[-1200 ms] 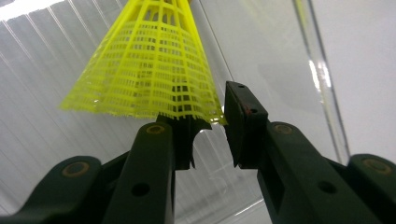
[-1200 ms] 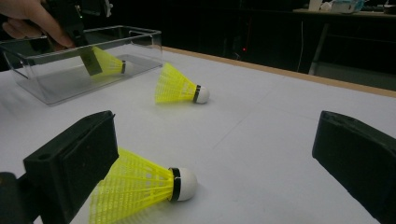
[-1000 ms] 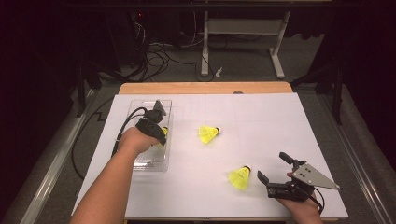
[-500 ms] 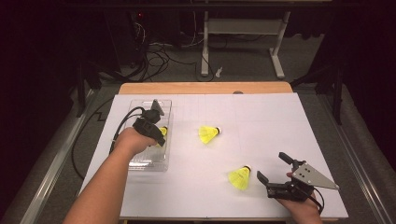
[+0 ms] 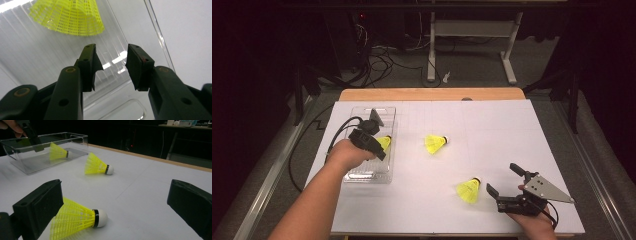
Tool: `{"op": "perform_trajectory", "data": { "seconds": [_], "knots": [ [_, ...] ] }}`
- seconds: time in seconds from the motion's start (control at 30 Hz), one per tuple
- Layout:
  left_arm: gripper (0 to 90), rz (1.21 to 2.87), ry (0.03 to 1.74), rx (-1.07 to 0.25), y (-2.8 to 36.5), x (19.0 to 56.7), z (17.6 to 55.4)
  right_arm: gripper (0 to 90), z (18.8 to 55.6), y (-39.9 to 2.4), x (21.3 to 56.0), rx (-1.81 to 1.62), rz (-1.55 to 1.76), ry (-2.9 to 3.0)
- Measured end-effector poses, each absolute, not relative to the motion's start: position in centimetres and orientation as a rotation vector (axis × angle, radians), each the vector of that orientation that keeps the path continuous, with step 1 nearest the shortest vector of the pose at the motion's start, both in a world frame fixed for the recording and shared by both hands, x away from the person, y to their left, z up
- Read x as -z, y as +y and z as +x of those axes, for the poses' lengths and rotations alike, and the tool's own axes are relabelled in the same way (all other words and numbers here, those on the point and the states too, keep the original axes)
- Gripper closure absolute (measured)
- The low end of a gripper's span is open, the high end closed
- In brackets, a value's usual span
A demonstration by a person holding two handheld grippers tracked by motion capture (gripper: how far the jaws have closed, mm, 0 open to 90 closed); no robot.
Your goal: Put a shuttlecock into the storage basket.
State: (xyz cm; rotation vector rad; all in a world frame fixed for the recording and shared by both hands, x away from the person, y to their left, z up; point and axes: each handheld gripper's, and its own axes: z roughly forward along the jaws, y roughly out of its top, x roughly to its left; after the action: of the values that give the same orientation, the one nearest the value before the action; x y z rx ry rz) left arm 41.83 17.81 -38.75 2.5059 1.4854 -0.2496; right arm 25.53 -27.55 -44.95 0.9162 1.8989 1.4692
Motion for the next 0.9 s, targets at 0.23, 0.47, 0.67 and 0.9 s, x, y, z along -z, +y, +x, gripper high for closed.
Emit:
{"op": "perform_trajectory", "data": {
  "seconds": [0.23, 0.47, 0.67, 0.9],
  "knots": [
    [57.0, 2.529, 1.494, 0.245, 18.3, 38.0, 40.9, 0.9, 25.6, -27.5, 45.0, -1.463, 0.913, 1.904],
    [51.5, 2.535, 1.488, 0.245, 18.6, 37.5, 40.2, 0.9, 25.6, -27.5, 45.0, -1.462, 0.917, 1.902],
    [42.1, 2.529, 1.497, 0.269, 19.5, 37.6, 39.7, 1.1, 25.6, -27.6, 45.0, -1.462, 0.919, 1.901],
    [33.7, 2.524, 1.501, 0.265, 20.3, 37.1, 39.3, 1.2, 25.6, -27.5, 45.0, -1.461, 0.922, 1.902]
  ]
}}
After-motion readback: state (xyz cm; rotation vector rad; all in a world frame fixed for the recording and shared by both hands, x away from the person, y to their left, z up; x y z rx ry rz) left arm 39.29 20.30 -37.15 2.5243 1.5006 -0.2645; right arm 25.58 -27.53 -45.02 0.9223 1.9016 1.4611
